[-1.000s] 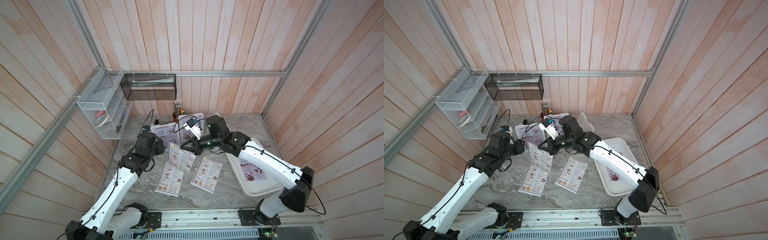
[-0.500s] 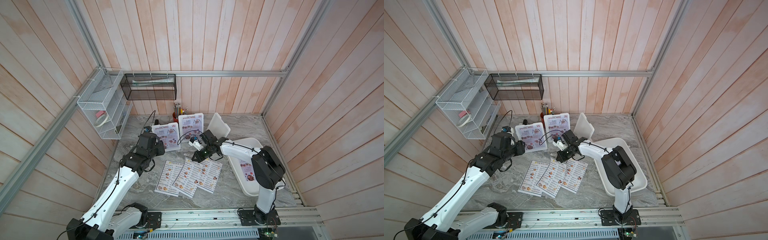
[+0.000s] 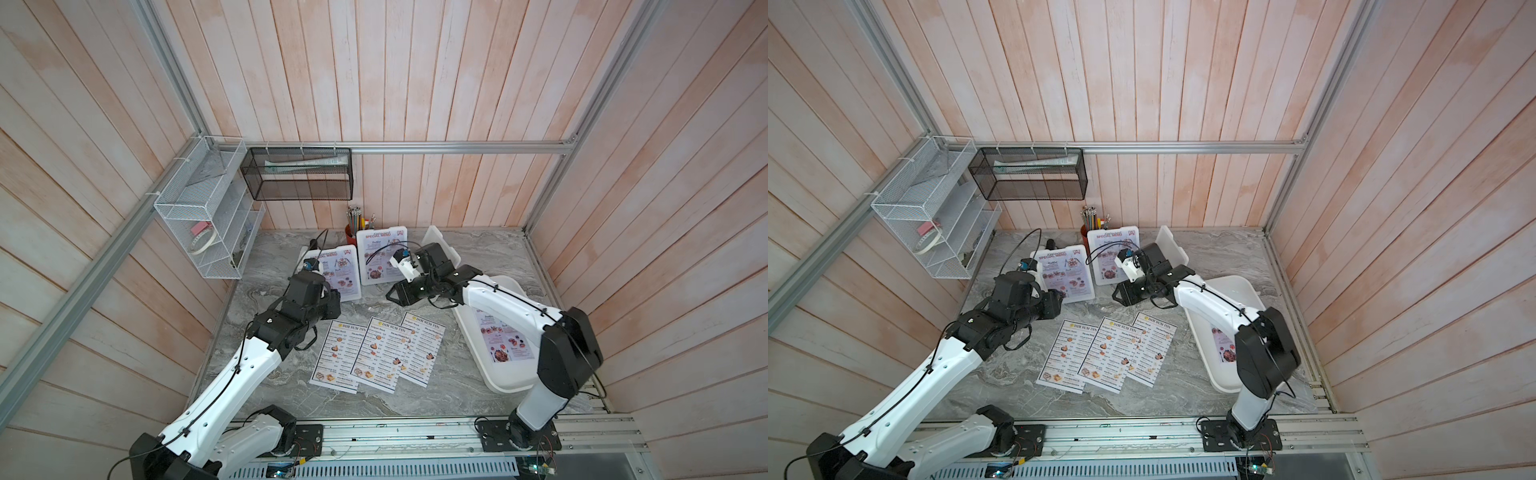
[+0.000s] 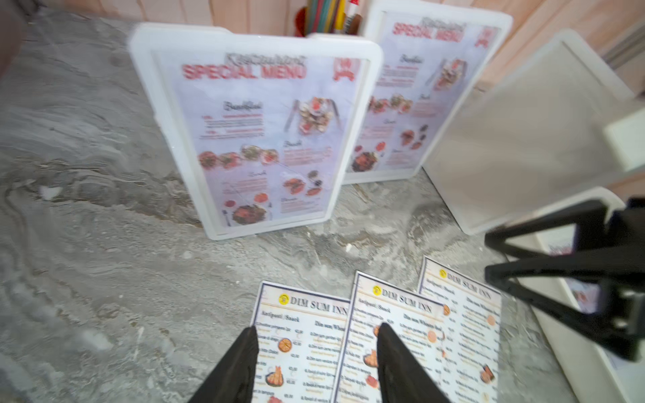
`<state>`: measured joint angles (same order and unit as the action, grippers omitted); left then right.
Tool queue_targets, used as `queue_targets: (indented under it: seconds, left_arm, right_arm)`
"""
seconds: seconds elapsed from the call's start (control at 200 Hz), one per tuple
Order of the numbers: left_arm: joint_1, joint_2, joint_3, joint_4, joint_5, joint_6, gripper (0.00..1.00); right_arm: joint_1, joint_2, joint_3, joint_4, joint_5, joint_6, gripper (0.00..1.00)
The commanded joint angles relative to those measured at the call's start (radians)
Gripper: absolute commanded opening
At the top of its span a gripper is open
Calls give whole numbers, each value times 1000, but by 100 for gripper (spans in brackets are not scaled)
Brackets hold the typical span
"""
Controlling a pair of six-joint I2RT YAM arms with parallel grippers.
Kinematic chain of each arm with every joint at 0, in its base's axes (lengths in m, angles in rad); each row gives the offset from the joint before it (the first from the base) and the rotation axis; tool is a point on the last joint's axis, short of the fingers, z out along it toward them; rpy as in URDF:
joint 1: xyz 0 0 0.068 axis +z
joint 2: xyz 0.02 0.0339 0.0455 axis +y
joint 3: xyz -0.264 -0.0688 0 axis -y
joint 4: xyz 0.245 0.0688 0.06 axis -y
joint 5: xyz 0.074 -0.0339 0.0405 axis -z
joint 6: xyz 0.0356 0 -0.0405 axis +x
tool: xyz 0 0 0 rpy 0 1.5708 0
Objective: Replace the menus in the menu holders
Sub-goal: Place the menu at the center of the board.
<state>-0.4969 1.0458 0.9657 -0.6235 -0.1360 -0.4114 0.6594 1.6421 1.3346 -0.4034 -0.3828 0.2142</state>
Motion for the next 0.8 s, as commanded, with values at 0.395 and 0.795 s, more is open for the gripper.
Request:
queue_targets:
  seconds: [0.395, 0.795]
  left_arm:
    - [-430, 269, -11, 301, 35, -163, 65]
    - [-557, 465, 59, 412, 72, -173, 65]
  right_arm:
    - [-459, -565, -661, 88, 150, 412, 73]
    - [-852, -493, -764, 230, 384, 343, 77]
